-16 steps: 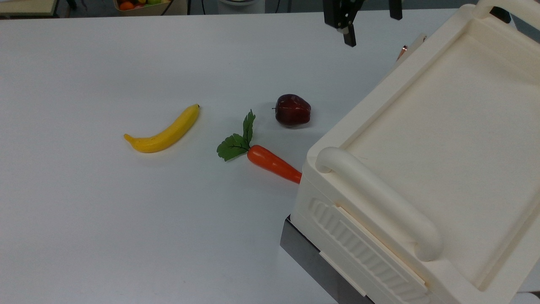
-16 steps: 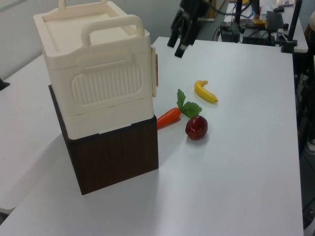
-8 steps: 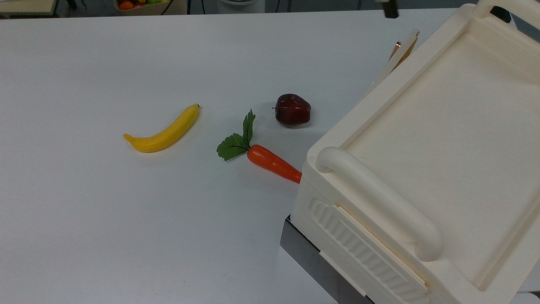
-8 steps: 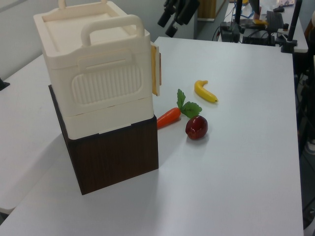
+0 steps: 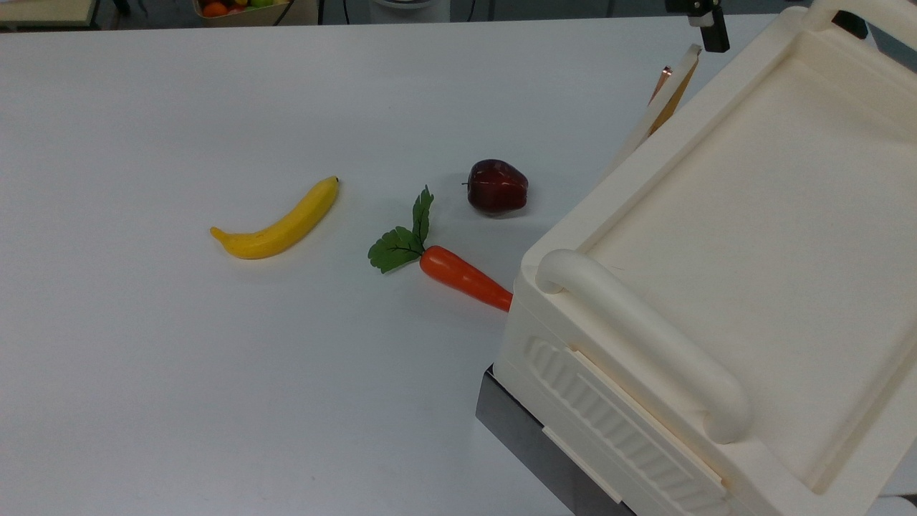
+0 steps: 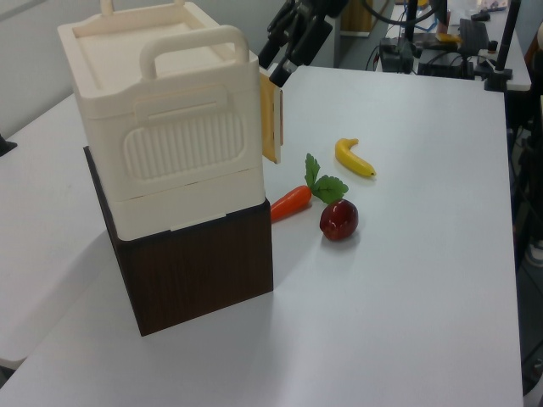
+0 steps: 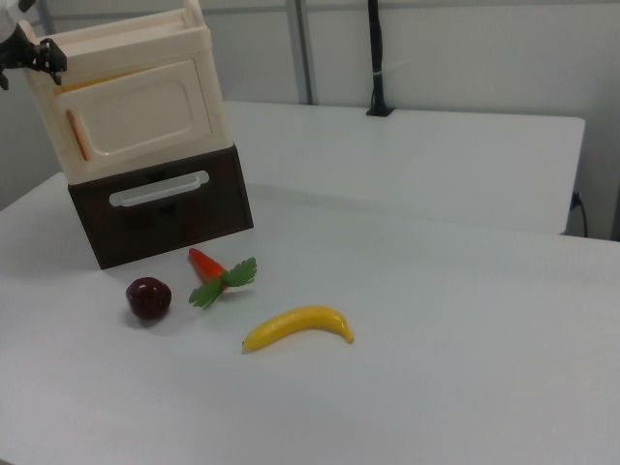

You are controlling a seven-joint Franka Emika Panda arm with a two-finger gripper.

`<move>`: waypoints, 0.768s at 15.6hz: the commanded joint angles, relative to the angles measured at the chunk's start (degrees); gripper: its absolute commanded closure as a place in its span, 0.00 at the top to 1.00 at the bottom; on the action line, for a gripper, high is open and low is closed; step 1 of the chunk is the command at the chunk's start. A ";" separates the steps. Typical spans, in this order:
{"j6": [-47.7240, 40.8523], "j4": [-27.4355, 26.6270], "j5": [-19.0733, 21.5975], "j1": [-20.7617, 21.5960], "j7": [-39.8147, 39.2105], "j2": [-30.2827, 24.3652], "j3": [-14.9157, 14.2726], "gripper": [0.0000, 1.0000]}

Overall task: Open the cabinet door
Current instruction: 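Pull the door edge outward with the gripper to start swinging it, then swing the door further open around its hinge with the gripper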

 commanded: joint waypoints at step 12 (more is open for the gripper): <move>-14.87 -2.33 0.48 -5.23 0.90 -4.73 -1.24 1.00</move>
